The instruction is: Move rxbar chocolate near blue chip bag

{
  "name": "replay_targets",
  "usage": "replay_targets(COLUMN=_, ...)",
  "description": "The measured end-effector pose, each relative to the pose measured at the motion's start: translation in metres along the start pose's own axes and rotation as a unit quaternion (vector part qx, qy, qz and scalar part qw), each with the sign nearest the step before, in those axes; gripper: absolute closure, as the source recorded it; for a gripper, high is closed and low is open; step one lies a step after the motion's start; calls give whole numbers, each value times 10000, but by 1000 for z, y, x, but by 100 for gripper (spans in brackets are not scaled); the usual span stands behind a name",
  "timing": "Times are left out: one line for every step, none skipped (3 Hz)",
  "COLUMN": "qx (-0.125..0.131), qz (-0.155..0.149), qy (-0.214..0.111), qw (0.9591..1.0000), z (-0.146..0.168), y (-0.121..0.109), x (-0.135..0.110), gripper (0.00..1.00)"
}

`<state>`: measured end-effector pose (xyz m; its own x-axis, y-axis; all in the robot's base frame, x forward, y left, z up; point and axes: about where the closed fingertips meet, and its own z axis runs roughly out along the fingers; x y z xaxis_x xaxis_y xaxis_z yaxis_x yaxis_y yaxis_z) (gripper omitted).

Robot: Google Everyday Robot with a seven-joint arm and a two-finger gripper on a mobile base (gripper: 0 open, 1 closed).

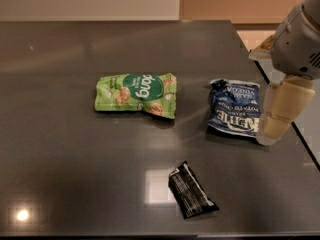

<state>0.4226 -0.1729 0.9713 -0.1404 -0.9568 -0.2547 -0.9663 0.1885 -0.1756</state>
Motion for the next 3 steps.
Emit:
replay_targets(qx=-27, qz=-421, qy=-361, qw=9985, z=4, y=37, x=-24, gripper=0)
replay_targets(qx=-303, qz=-996, qy=-754, qw=9917, z=30, y=86, x=-38, gripper=0)
replay_targets(qx=-558, qz=-1375, qy=-940, qw=9844, z=50, y=113, x=-45, gripper=0)
